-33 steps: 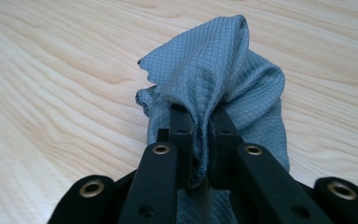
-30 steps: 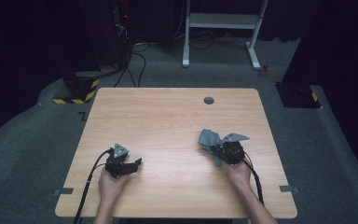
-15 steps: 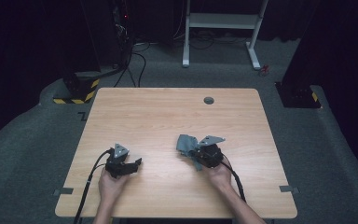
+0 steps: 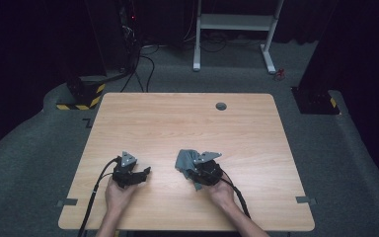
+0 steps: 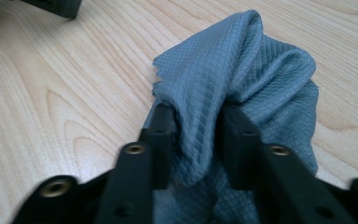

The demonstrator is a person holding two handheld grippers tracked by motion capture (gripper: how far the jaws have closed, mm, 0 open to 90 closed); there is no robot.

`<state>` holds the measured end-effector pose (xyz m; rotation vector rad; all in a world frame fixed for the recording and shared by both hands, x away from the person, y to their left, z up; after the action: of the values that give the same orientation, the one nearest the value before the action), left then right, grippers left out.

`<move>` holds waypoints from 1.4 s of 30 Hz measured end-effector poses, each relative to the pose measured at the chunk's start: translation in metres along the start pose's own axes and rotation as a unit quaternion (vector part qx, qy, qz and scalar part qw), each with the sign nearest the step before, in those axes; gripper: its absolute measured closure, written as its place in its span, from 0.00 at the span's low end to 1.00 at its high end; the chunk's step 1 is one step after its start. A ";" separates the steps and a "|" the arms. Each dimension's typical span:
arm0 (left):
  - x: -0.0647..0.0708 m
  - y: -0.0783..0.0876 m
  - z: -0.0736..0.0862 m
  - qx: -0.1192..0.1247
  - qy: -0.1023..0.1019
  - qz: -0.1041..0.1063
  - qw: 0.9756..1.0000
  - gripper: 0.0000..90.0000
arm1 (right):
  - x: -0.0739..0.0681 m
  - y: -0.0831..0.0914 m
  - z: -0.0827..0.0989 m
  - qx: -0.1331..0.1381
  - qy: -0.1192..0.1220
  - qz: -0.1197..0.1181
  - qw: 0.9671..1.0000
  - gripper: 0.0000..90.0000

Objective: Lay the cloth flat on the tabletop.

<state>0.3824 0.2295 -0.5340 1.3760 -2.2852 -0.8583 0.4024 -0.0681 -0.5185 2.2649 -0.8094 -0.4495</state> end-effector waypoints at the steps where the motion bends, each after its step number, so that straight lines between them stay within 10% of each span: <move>1: 0.000 0.000 0.000 0.000 0.000 0.000 1.000 0.39 | 0.000 0.000 0.000 0.000 0.000 0.000 1.000 0.71; 7: 0.007 0.000 -0.005 0.002 -0.005 0.024 1.000 0.41 | 0.002 0.034 0.011 0.039 -0.006 0.004 0.999 0.62; 15: 0.044 -0.002 -0.029 0.014 -0.053 0.064 0.996 0.41 | 0.011 0.041 0.035 0.021 -0.014 -0.009 1.000 0.78; 29: 0.119 -0.022 -0.069 0.018 -0.160 0.105 0.981 0.44 | 0.000 0.024 0.037 0.005 0.008 -0.006 1.000 0.90; 42: 0.114 -0.038 -0.078 -0.009 -0.142 0.106 0.984 0.98 | -0.007 0.024 0.041 0.020 0.032 0.009 0.999 0.96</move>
<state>0.3983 0.0910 -0.5020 1.0325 -2.5698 -1.0561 0.3655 -0.0971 -0.5302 2.2942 -0.8121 -0.3536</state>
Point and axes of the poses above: each handheld gripper's, and its own axes: y roughly backward along the jaws, z roughly out of its underside, x roughly to its right, the point moved 1 cm from there along -y, roughly forward along the jaws, and after that the axes turned 4 degrees about -y, right-handed, at the moved point
